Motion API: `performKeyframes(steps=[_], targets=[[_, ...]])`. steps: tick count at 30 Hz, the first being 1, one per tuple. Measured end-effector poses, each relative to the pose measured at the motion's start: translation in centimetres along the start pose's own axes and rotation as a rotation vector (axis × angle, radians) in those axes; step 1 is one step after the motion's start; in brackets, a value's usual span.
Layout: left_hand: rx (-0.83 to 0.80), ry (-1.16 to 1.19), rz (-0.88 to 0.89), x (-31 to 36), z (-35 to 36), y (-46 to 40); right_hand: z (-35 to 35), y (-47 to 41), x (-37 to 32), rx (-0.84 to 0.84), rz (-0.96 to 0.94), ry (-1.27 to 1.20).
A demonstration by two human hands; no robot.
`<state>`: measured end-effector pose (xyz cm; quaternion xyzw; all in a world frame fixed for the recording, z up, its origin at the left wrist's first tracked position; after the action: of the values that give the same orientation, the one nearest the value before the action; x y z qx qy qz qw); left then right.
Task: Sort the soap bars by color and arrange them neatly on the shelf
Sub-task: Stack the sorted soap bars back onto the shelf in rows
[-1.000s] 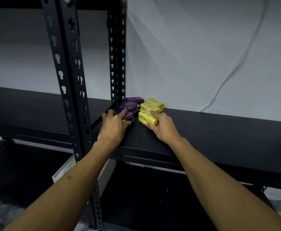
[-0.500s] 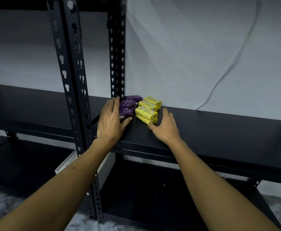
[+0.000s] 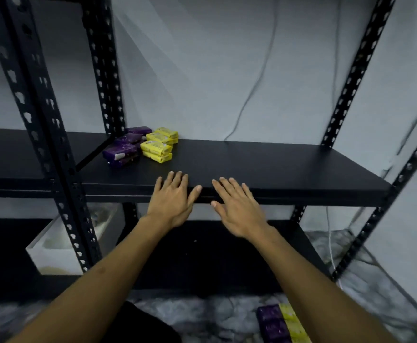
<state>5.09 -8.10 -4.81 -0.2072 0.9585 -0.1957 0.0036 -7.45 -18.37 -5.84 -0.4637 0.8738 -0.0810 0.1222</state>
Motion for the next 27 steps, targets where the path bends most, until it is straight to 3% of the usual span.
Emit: performKeyframes(steps=[3, 7, 16, 24, 27], targets=[[0.027, 0.076, 0.063, 4.6, 0.9, 1.4, 0.3, 4.7, 4.1, -0.032, 0.052, -0.120], [0.093, 0.258, 0.126, 10.4, 4.2, 4.2, 3.3, 12.5, 11.9, -0.089, 0.288, -0.347], [-0.488, 0.441, 0.199, 21.5, 22.4, 12.6, 17.2, 29.9, 25.0, -0.304, 0.909, -0.633], [-0.693, 0.706, -0.050, 27.2, 33.4, 18.3, 26.9, 38.0, 29.1, -0.377, 1.265, -0.770], [-0.701, 0.850, -0.260, 27.5, 40.9, 20.5, 30.1, 38.5, 30.1, -0.376, 1.362, -0.842]])
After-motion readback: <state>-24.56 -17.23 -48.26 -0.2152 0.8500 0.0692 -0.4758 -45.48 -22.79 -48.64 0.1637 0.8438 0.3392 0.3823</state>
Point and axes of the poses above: each hand's wrist, its own y-axis away from the middle knuckle, its own z-axis out of the palm, x = y × z, the point moved 8 cm from there along -y, towards the middle knuckle, and after that the axes turned 11 degrees about z, right-handed, at the moved point
